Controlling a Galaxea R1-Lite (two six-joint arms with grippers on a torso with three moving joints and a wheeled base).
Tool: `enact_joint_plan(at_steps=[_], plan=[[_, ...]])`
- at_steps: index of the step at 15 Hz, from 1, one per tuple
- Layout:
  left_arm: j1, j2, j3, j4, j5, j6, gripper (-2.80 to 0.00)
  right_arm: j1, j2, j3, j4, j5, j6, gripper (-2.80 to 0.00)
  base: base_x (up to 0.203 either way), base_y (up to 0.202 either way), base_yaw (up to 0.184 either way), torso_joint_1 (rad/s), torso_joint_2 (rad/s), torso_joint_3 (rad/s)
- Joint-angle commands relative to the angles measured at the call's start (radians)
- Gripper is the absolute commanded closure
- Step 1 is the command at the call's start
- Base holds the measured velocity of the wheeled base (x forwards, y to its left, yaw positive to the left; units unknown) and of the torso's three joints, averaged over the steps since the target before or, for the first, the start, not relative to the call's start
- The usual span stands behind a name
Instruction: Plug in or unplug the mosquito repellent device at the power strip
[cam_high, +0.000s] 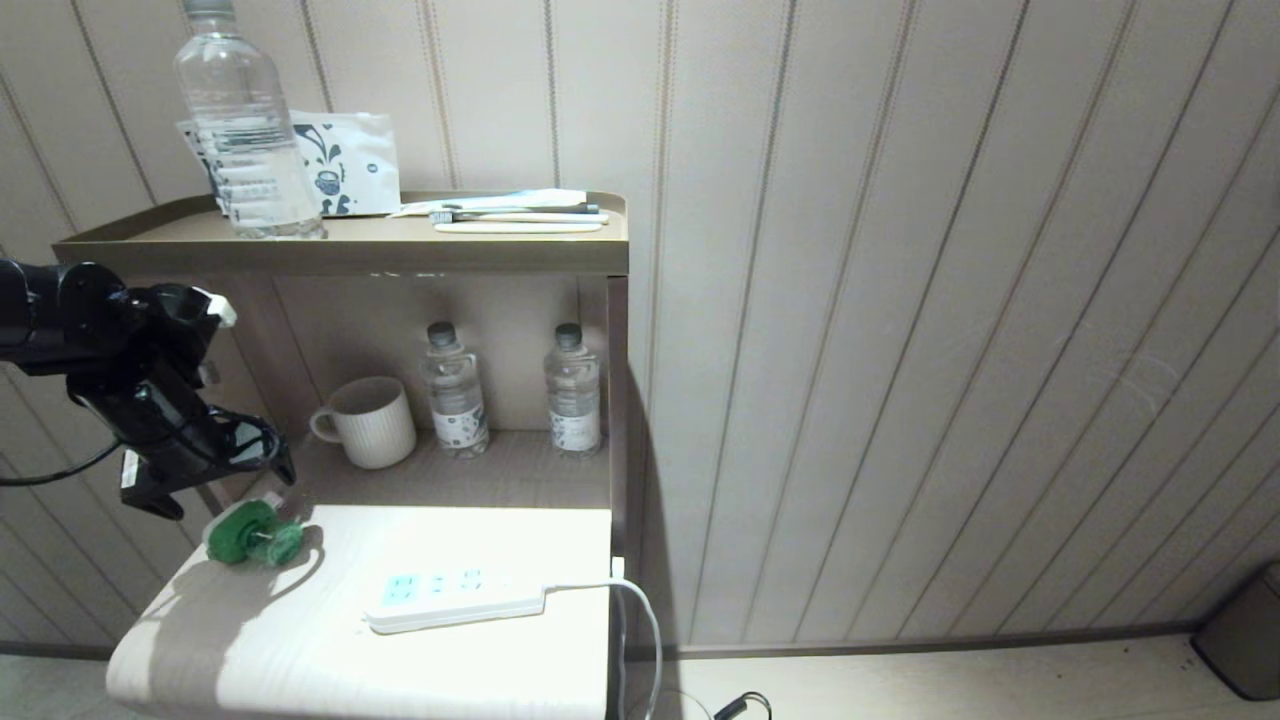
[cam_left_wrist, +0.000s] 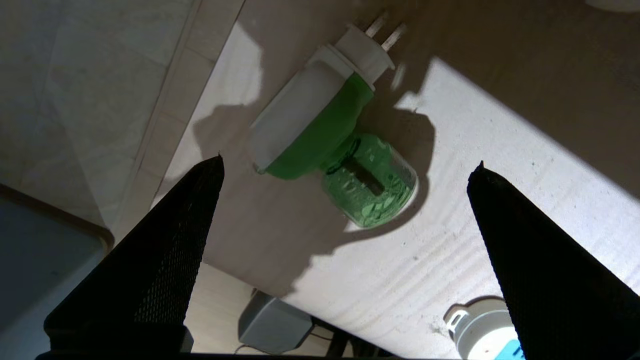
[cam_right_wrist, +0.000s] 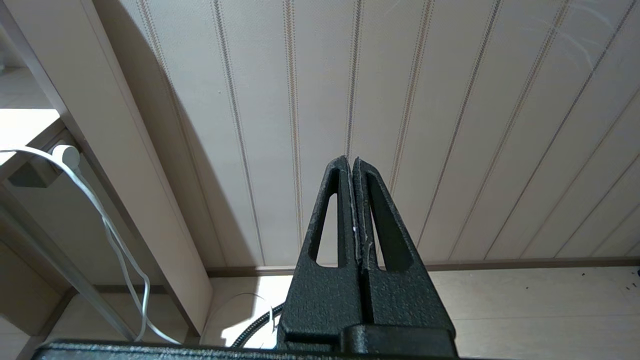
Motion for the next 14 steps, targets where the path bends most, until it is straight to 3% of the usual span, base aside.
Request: enact_joint_plan(at_steps=[1,11,14], plan=[[0.0,0.055,-0.014,0.003,0.001,-0.004,-2.8,0.0,0.001,0.0,0.0,0.0,0.0,0.0,0.0,0.0,0.0,0.0,0.0,0.0],[-0.007,0.115,0.004,-0.028,-0.015,-0.01,-2.8,0.0,0.001,0.0,-0.001,0.0,0.0,0.0,0.0,0.0,0.0,0.0,0.0,0.0],[-0.042,0.108,0.019,-0.028,-0.016,-0.012,-2.8,0.0,0.001,0.0,0.001,0.0,0.001,0.0,0.0,0.0,0.0,0.0,0.0,0.0]])
